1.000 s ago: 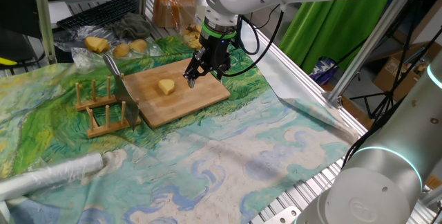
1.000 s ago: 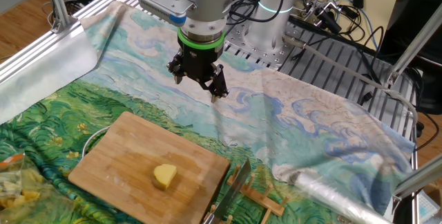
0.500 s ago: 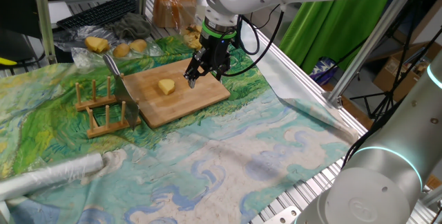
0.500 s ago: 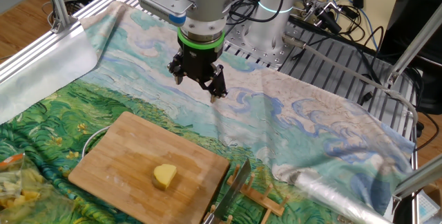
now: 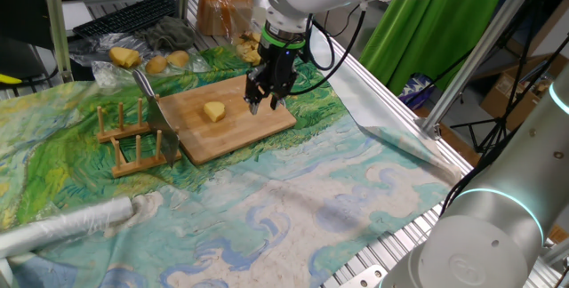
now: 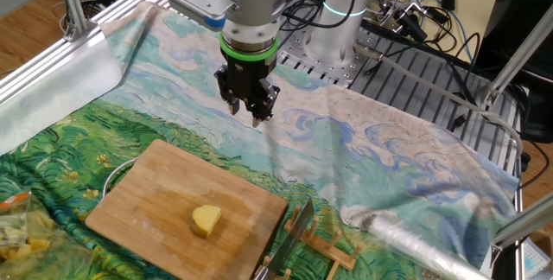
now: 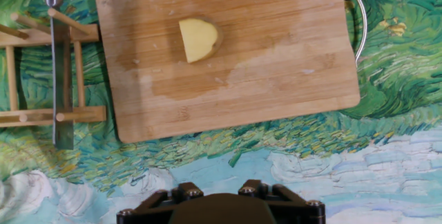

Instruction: Chop the potatoes

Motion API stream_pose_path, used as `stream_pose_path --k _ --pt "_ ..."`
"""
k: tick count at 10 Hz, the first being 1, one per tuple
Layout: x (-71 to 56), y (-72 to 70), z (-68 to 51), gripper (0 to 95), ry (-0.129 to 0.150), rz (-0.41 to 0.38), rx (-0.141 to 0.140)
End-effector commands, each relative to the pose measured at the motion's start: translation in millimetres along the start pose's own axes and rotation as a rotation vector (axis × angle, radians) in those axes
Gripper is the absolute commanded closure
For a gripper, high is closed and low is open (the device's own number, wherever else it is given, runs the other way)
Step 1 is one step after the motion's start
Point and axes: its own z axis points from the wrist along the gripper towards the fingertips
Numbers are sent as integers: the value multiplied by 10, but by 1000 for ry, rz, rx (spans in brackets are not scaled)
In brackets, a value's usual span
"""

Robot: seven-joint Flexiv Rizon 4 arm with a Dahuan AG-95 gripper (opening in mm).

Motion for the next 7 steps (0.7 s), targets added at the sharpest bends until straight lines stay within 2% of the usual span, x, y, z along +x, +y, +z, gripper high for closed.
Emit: stream_pose_path --k 1,7 --pt "7 -10 -1 950 -7 22 -1" --pt "-9 15 45 950 -28 15 -4"
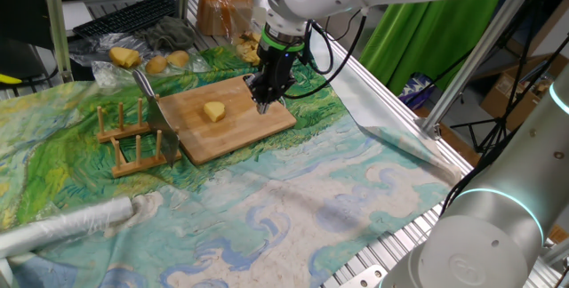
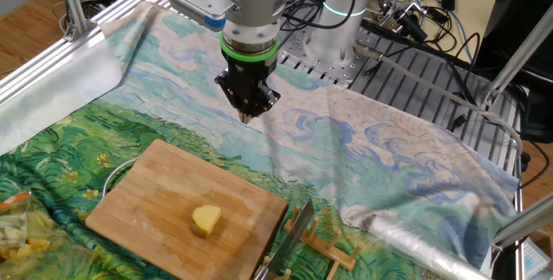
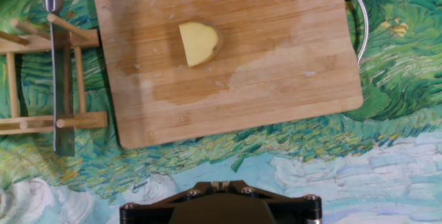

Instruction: Chop the potatoes

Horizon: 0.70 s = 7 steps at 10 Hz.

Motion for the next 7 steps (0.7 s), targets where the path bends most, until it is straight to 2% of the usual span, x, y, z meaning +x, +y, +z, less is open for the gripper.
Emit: stream_pose_path --k 1,3,5,7 --pt "10 13 -14 950 -6 -15 5" --pt "4 43 9 950 -2 -5 -4" --pt "-54 189 52 950 -2 28 -5" --pt "-165 318 115 950 -5 46 -9"
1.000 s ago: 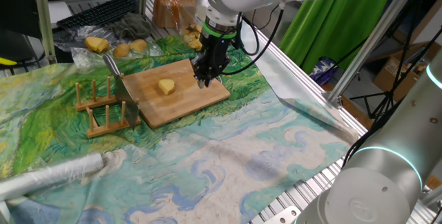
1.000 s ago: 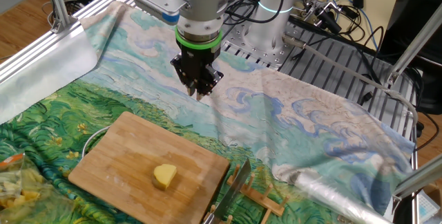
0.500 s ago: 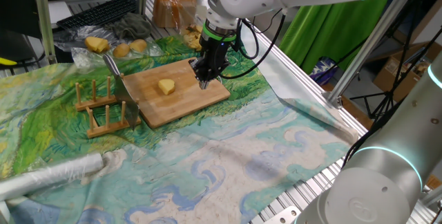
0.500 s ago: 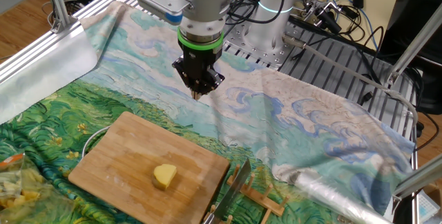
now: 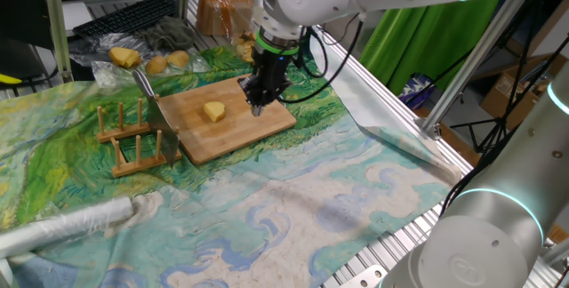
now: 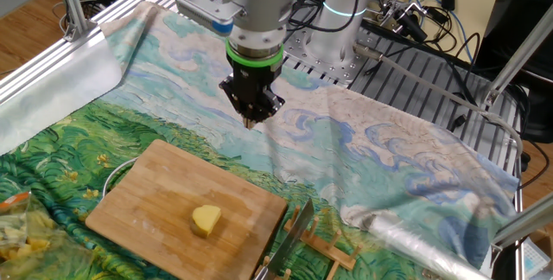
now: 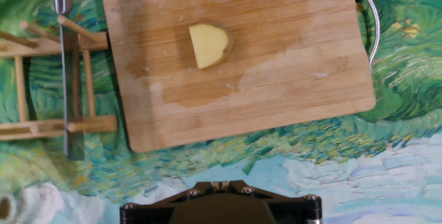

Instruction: Chop the potatoes

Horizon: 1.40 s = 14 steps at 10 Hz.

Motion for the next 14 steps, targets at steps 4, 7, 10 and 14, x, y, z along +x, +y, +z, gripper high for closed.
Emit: stream_pose_path --k 4,7,10,14 --pt "-345 365 245 950 2 75 -17" --pt "-548 606 336 950 2 104 -15" --pt "-641 778 414 950 2 134 -15" --pt "-649 795 412 950 1 140 -19"
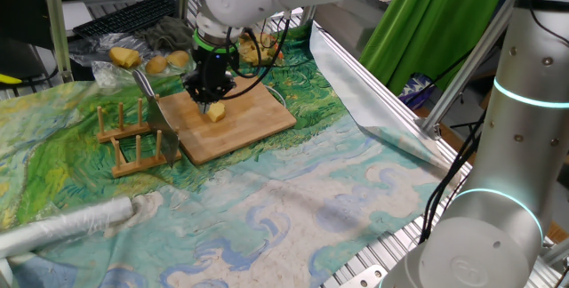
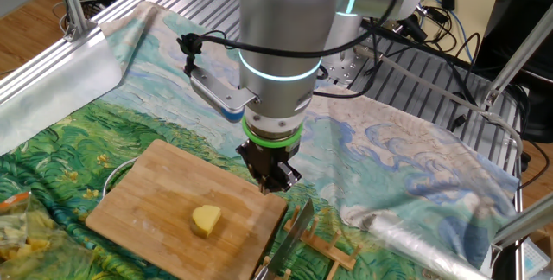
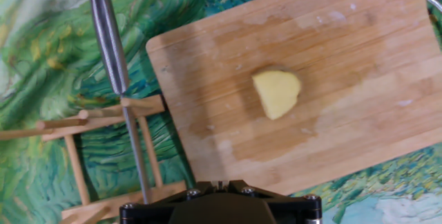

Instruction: Chop the potatoes

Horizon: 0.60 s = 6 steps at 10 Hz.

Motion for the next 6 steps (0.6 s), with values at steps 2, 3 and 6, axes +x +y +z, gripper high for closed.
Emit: stream_pose_path --k 2,3,6 --pt "3 -1 -1 950 2 15 -19" --pt "6 3 -4 950 4 6 -21" --pt "26 24 -17 950 7 42 -14"
